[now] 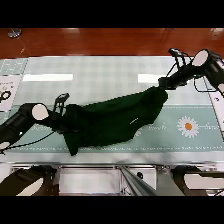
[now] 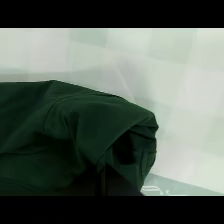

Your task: Fold the shirts.

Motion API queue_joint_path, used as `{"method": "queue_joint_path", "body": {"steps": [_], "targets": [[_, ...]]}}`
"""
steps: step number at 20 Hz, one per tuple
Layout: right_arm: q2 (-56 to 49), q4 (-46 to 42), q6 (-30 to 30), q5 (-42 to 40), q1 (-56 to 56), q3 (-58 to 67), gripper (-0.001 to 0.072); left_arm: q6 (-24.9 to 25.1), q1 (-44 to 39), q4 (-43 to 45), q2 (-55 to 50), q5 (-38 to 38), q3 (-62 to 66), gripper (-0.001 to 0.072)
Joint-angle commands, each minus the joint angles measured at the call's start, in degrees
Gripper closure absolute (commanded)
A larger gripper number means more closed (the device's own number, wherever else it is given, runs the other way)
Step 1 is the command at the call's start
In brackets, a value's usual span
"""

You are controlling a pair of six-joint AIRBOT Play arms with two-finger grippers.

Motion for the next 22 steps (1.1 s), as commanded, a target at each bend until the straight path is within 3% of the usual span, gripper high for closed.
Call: {"method": "queue_joint_path", "body": {"steps": [1,5,7,8,9,11,13,14,18,22], "targets": [[-0.02,0.0,0.0,-0.02,0.07,-0.02,0.0671,0.96,-2.29,-4.7,-2.4,2.36,0.13,0.0156],[-0.02,-0.02,0.0,-0.04,0.07,-0.02,0.0671,0.92,-2.62,-4.79,-2.25,1.75,0.13,0.0155],[-0.02,-0.02,0.0,-0.07,0.07,-0.02,0.0671,0.9,-2.91,-5.64,-2.89,1.95,0.09,0.0069],[-0.02,0.0,0.0,-0.07,0.07,-0.04,0.0671,0.9,-3.26,-5.79,-3.58,2.45,0.09,0.007],[-0.02,0.0,0.0,0.0,0.07,-0.02,0.0671,0.87,-3.65,-6.03,-4.35,3.34,0.09,0.0148],[-0.02,0.02,0.02,0.26,0.07,-0.02,0.0671,0.92,-4.33,-8.2,-6.12,6.54,0.09,0.0488],[-0.02,0.0,0.0,0.39,0.07,-0.02,0.0671,1.53,-4.76,-12.35,-7.76,9.11,0.11,0.0606],[-0.02,0.0,0.02,0.37,0.07,-0.02,0.0671,4.7,-4.74,-15.5,-8.41,9.42,0.13,0.0683],[-0.02,-0.35,0.0,0.35,0.07,-0.02,0.0671,8.79,-4.63,-19.78,-6.86,7.3,2.67,0.0685],[0.46,-0.46,0.04,1.09,-0.04,-0.02,0.0672,11.1,-4.31,-19.63,1.05,6.32,17.7,0.0686]]}}
